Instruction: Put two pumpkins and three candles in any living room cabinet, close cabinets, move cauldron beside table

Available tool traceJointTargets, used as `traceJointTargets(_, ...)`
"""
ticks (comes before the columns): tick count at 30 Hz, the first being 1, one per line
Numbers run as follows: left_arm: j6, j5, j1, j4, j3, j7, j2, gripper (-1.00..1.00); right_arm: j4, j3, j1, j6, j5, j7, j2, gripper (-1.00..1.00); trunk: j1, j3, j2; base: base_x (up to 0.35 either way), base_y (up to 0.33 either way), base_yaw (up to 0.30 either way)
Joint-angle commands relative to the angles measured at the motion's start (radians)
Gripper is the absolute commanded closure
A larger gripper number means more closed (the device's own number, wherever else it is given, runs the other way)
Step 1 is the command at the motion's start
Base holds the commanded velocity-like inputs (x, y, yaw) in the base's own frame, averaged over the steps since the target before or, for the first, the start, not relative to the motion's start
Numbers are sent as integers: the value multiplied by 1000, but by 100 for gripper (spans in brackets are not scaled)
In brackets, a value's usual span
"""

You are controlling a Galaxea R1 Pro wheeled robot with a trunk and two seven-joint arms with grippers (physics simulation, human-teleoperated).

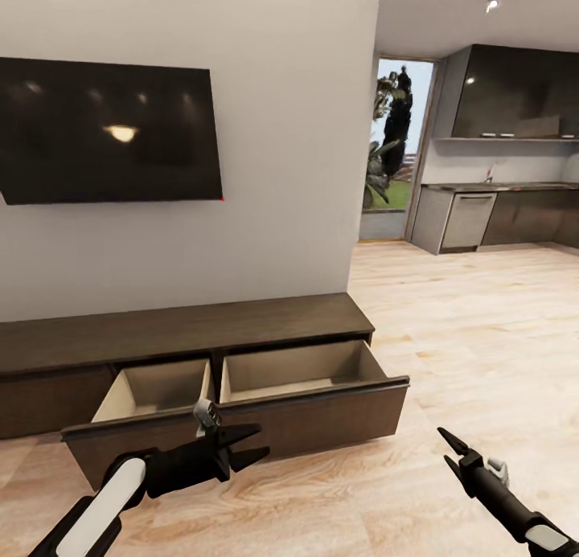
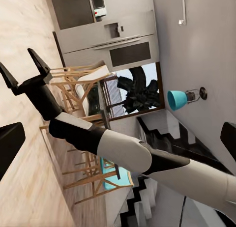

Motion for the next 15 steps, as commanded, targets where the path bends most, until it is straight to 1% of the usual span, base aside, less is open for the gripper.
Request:
traceJointTargets(1, 3, 0, -1, 0, -2, -3, 1, -100, 2, -4, -2, 8, 9, -1, -1, -100, -4, 2, 7, 0, 0, 0)
traceJointTargets(3, 3, -3, -1, 0, -2, -2, 0, -100, 1, 23, -1, 9, 42, -34, 0, -100, -12, 8, 21, 0, 0, 0)
traceJointTargets(5, 3, -5, -2, 0, -3, 0, 0, -100, -3, 64, -2, 14, 87, -98, 1, -100, -19, 15, 35, 0, 0, 0)
traceJointTargets(6, 2, -7, -2, 0, -3, 4, -1, -100, -5, 80, -2, 15, 103, -138, 1, -100, -23, 18, 42, 0, 0, 0)
traceJointTargets(8, 1, -11, -3, 1, -3, 32, -1, -100, -7, 98, -2, 16, 120, -210, 1, -100, -31, 24, 56, 0, 0, 0)
traceJointTargets(9, 0, -12, -3, 1, -3, 60, -2, -100, -8, 102, -2, 15, 124, -250, 2, -100, -35, 27, 63, 0, 0, 0)
traceJointTargets(11, -4, -14, -3, 2, -3, 142, -3, -100, -8, 107, -2, 12, 128, -347, 2, -100, -42, 34, 77, 0, 0, 0)
traceJointTargets(12, -6, -15, -4, 2, -2, 197, -6, -100, -8, 107, -2, 10, 128, -399, 2, -100, -46, 37, 84, 0, 0, 0)
traceJointTargets(14, -10, -16, -9, 6, 4, 329, -12, -100, -9, 108, -2, 5, 132, -486, 2, -100, -54, 43, 98, 0, 0, 0)
traceJointTargets(15, -14, -16, -12, 7, 8, 395, -15, -100, -10, 109, -2, 4, 133, -518, 2, -100, -58, 46, 105, 0, 0, 0)
